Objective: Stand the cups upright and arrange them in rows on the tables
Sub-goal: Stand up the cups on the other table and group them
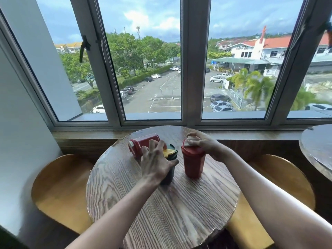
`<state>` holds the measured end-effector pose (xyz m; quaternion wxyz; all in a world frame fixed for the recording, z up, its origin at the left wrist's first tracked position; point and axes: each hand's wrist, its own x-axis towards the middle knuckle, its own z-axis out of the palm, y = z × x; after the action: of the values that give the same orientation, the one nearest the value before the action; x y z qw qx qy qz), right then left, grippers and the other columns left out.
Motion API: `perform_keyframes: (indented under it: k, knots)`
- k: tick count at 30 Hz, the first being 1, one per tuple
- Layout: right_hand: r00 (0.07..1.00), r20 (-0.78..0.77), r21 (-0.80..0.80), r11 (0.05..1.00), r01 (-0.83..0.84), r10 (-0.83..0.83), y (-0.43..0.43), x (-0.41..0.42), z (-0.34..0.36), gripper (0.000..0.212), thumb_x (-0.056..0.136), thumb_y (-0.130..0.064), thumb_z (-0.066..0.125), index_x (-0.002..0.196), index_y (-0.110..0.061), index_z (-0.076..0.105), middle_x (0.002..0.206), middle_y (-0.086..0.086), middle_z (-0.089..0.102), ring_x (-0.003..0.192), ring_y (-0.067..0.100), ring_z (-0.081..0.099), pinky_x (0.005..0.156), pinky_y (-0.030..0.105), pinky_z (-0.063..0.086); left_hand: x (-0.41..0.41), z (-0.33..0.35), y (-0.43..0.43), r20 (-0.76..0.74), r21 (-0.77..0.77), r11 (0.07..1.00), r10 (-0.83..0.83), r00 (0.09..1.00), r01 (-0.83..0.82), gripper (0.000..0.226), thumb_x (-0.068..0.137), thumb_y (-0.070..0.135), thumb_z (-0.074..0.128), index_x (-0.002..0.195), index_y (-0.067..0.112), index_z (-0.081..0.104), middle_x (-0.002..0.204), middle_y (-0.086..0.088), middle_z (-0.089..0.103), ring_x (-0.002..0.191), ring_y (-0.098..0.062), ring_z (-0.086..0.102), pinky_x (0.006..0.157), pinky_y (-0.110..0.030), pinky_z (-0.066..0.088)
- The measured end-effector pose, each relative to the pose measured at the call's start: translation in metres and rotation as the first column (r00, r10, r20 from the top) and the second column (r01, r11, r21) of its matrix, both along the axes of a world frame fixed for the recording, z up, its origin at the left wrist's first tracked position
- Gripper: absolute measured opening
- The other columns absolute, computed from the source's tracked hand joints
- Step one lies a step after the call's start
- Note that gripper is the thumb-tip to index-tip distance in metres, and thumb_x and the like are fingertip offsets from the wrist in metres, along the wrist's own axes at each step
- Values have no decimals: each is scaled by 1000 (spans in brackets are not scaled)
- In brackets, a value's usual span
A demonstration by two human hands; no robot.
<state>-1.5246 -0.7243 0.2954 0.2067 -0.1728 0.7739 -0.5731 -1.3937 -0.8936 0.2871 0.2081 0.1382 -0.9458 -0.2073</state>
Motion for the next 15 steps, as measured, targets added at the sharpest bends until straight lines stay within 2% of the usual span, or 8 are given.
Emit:
perform_keyframes:
  k: [2, 3, 5, 8, 10, 12, 15]
  knots:
    - [996, 75, -13, 999, -46, 47, 10, -7, 0, 48, 69, -21, 77, 115, -29, 65, 131, 3, 61, 109, 16, 61, 81, 25, 47, -1, -4, -7, 20, 19, 1000, -13, 1000, 13, 79, 60, 64, 81, 121, 26, 49, 126, -1, 39, 114, -28, 41, 89, -42, 49]
    - [989, 129, -27, 997, -69, 72, 14, -10, 0, 54, 63, -19, 77, 115, -29, 66, 130, 2, 61, 110, 16, 59, 80, 26, 45, -2, -7, -11, 13, 37, 999, -30, 999, 29, 87, 57, 66, 81, 127, 26, 46, 131, -3, 36, 118, -29, 40, 97, -43, 45]
    - [969, 209, -48, 991, -124, 131, 20, -11, 1, 59, 65, -13, 71, 122, -24, 64, 121, 2, 65, 104, 14, 56, 79, 26, 43, -2, -13, -18, -34, 107, 992, -65, 997, 68, 105, 53, 67, 83, 138, 27, 36, 138, -8, 34, 126, -30, 39, 108, -44, 35]
    - [967, 216, -39, 991, -126, 131, 24, -10, -3, 63, 66, -19, 72, 128, -17, 60, 109, 2, 64, 96, 12, 54, 76, 27, 43, 2, -20, -22, -99, 237, 964, -101, 990, 122, 118, 49, 64, 86, 145, 34, 25, 138, -9, 40, 121, -29, 44, 101, -37, 35]
    - [977, 183, -67, 993, -95, 106, 25, -10, -8, 59, 66, -21, 73, 125, -16, 62, 109, 3, 66, 96, 12, 56, 78, 29, 44, 4, -28, -25, -113, 347, 927, -112, 987, 145, 123, 45, 68, 85, 147, 39, 20, 140, -11, 46, 124, -30, 46, 103, -41, 39]
    - [985, 146, -100, 992, -79, 93, 23, -8, -8, 52, 68, -22, 72, 120, -18, 66, 110, 6, 68, 97, 12, 56, 79, 31, 44, 5, -35, -31, -106, 459, 877, -102, 989, 140, 125, 40, 73, 83, 145, 41, 23, 138, -10, 52, 127, -31, 48, 105, -50, 44]
    - [992, 88, -115, 990, -77, 87, 15, -9, -8, 50, 67, -26, 72, 117, -24, 69, 119, 13, 68, 99, 13, 58, 82, 31, 48, 7, -41, -37, -95, 471, 874, -81, 992, 117, 119, 39, 67, 83, 141, 25, 39, 126, -1, 62, 120, -25, 56, 102, -46, 50]
